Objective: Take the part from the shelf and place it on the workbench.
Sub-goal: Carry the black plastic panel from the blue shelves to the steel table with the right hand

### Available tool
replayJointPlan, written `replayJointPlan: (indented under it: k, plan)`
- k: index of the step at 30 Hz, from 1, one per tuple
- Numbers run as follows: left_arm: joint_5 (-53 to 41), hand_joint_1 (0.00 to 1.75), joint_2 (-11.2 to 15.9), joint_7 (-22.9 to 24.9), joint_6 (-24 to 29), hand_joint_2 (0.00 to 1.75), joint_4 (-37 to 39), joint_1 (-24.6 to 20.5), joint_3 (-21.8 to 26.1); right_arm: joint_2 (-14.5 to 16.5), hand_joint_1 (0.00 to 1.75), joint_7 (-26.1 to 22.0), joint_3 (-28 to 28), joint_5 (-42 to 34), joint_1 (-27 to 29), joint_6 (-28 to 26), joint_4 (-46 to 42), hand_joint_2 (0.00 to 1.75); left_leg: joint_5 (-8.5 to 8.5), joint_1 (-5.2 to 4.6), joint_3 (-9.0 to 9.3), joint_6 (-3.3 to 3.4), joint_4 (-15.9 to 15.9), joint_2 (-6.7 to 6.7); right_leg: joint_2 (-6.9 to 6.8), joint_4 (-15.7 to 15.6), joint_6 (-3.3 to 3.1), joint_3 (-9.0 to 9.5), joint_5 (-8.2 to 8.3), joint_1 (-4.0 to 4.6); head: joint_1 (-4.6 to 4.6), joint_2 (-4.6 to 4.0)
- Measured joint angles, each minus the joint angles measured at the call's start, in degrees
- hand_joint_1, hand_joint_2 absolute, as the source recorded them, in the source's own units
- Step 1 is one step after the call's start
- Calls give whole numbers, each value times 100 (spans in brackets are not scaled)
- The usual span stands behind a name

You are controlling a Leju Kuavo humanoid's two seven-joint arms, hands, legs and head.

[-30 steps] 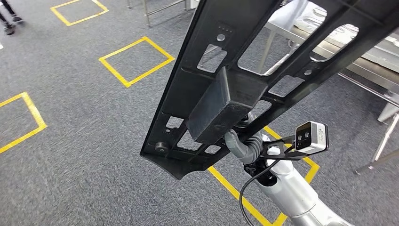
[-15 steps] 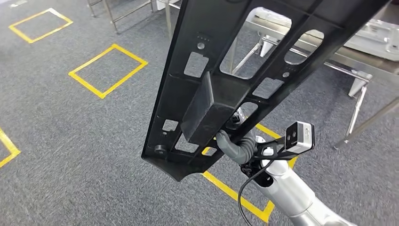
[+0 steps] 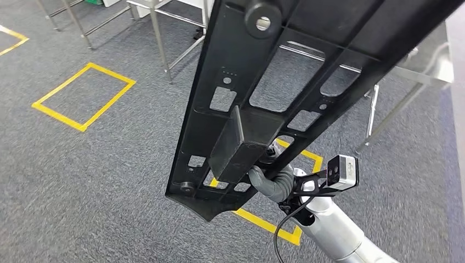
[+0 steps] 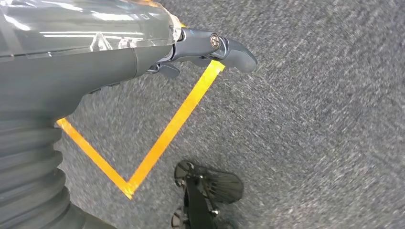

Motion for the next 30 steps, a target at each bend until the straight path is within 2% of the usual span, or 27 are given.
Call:
replayJointPlan:
  k: [1, 2, 3, 4, 5, 6, 8, 9, 11, 12, 14, 16, 17, 18, 19, 20, 21, 23, 24, 25, 27, 28, 30]
  plan:
    - [4, 0, 0, 3, 0, 175, 0, 10, 2, 1, 175, -2, -1, 0, 4, 13, 8, 175, -4, -8, -1, 16, -1, 75, -123, 386, 16, -191, -177, -10, 0, 0]
    - [11, 0, 0, 5, 0, 175, 0, 19, 4, 2, 175, -1, -1, 1, 12, 26, 17, 175, -10, -14, -2, 20, 0, 152, -184, 718, 33, -359, -295, -27, 0, 0]
    - [20, 0, 0, 7, 0, 175, 0, 23, 6, 2, 175, 1, -1, 3, 22, 38, 28, 175, -17, -17, 0, 20, 1, 228, -216, 898, 47, -452, -319, -42, 0, 0]
    - [27, 0, -1, 7, 0, 175, 0, 22, 8, 3, 175, 6, -2, 7, 26, 47, 38, 175, -25, -17, 5, 14, 2, 300, -242, 863, 54, -437, -239, -54, 0, 0]
    - [32, 0, -1, 6, 0, 175, 0, 19, 10, 9, 175, 10, -3, 10, 26, 54, 45, 175, -35, -17, 18, 3, 4, 366, -287, 598, 51, -299, -71, -58, 0, 0]
    - [36, 0, -2, 5, 0, 175, 0, 16, 13, 16, 175, 13, -5, 14, 22, 59, 49, 175, -49, -18, 37, -13, 5, 425, -385, 196, 34, -82, 124, -53, 0, 0]
    - [36, 0, -3, 5, 0, 175, 0, 12, 21, 44, 175, 16, -14, 15, 4, 73, 49, 175, -87, -47, 72, -66, 16, 535, -598, -495, -28, 282, 354, 1, -1, 0]
    - [36, 0, -3, 4, 0, 175, 0, 9, 26, 55, 175, 17, -19, 15, -2, 78, 49, 175, -103, -60, 87, -99, 19, 587, -646, -651, -61, 356, 382, 28, -1, 0]
    - [36, 0, -2, 4, 0, 175, 0, -5, 32, 69, 175, 19, -25, 15, -4, 86, 49, 175, -122, -70, 119, -165, 7, 704, -545, -699, -125, 351, 381, 52, -2, 0]
    - [36, 0, 1, 3, 0, 175, 0, -18, 34, 73, 175, 20, -28, 15, -2, 88, 48, 175, -148, -58, 129, -202, 22, 696, -482, -717, -158, 357, 392, 42, -2, 0]
    - [37, 0, 3, 2, -2, 175, 0, -37, 37, 93, 175, 21, -35, 15, -14, 89, 48, 175, -335, -30, 31, -260, 289, 464, -361, -761, -232, 378, 421, 6, -2, 0]
    - [38, 0, 2, 3, -4, 175, 0, -20, 43, 126, 175, 20, -37, 15, -18, 91, 51, 175, -701, -13, -310, -293, 1016, 171, -233, -771, -276, 384, 431, -5, -2, 0]
    - [38, 0, 3, 3, -4, 175, 0, -5, 47, 140, 175, 21, -37, 15, -13, 93, 55, 175, -850, -11, -508, -305, 1412, 118, -156, -768, -284, 382, 431, 0, -2, 0]
    - [39, 0, 4, 4, -4, 175, 0, 8, 51, 145, 175, 22, -36, 15, -5, 95, 60, 175, -899, -11, -647, -312, 1663, 98, -75, -762, -287, 382, 430, 5, -2, 0]
    - [40, 0, 6, 4, -4, 175, 0, 16, 56, 146, 175, 22, -36, 15, 1, 97, 67, 175, -831, -11, -688, -312, 1697, 91, 5, -754, -287, 385, 428, 7, -2, 0]
    - [40, 0, 7, 4, -4, 175, 0, 18, 60, 147, 175, 23, -36, 15, 4, 97, 72, 175, -659, -8, -622, -306, 1500, 78, 87, -744, -282, 388, 425, 6, -2, 0]
    - [40, 0, 7, 4, -4, 175, 0, 17, 63, 150, 175, 23, -36, 15, 5, 97, 75, 175, -423, -2, -463, -295, 1116, 24, 163, -728, -271, 392, 418, 3, -2, 0]
    - [40, 0, 7, 5, -4, 175, 0, 14, 75, 162, 175, 24, -35, 16, 3, 97, 80, 175, -128, 15, -144, -251, 377, -229, 304, -682, -224, 374, 401, 4, -2, 0]
    - [40, 0, 7, 6, -4, 175, 0, 12, 81, 170, 175, 25, -35, 16, 4, 98, 81, 175, -81, 15, -54, -225, 177, -327, 366, -665, -190, 354, 400, 0, -2, 0]
    - [40, 0, 7, 7, -3, 175, 0, 8, 87, 177, 175, 27, -35, 18, 9, 98, 82, 175, -97, 8, -22, -194, 114, -372, 427, -661, -150, 332, 408, -10, -2, 0]
    - [42, 0, 3, 6, -1, 175, 0, -10, 90, 186, 175, 34, -40, 53, 33, 98, 79, 175, -72, 3, 1, -127, 78, -266, 503, -675, -74, 308, 427, -28, -1, 0]
    - [42, 0, 1, 5, -3, 175, 0, -20, 90, 192, 175, 41, -47, 87, 52, 98, 71, 175, -55, 12, 16, -83, 49, -202, 415, -629, -43, 286, 393, -21, -1, 0]
    - [43, 0, -5, 2, -9, 175, 0, -22, 90, 228, 175, 71, -66, 165, 82, 110, 48, 175, -32, 26, 41, -11, -3, -52, 78, -217, 0, 92, 144, -5, 0, 0]
